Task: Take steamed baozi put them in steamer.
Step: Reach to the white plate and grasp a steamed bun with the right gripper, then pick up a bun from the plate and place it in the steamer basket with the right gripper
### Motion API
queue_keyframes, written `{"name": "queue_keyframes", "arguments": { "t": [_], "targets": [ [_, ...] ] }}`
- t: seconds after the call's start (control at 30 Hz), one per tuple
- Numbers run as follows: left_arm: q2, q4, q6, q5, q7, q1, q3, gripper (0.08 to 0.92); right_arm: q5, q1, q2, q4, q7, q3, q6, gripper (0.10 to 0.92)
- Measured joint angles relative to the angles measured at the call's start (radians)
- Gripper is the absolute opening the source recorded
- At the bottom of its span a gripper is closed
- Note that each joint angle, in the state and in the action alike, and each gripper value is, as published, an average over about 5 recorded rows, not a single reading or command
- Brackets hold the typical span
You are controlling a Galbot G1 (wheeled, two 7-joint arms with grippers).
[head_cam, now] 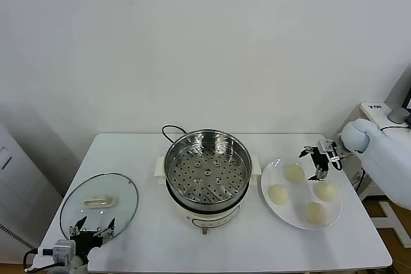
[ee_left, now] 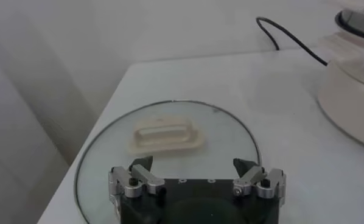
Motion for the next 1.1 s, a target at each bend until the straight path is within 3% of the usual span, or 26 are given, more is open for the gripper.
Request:
{"name": "queue_keyframes", "arguments": {
  "t": [0.33, 0.53, 0.87, 1.1],
  "targets": [
    [0.002, -0.002, 0.000, 0.000, 0.000, 0.003, 0.003, 0.823, -0.063, -0.007, 0.068, -0.075, 0.012, 0.012, 0.014, 0.803],
    [0.002, -0.006, 0.000, 0.000, 0.000, 0.004, 0.006, 0.823, -0.077, -0.011, 0.094, -0.105, 0.011, 0.026, 0.011, 0.713],
    [0.000, -0.017, 0.004, -0.001, 0.000, 0.011, 0.007, 0.823, -0.073, -0.007, 0.103, -0.113, -0.009, 0.025, -0.001, 0.476],
    [-0.004, -0.022, 0.005, -0.001, -0.002, 0.016, 0.005, 0.823, -0.021, 0.031, 0.067, -0.065, -0.029, -0.025, -0.024, 0.458]
  ]
}}
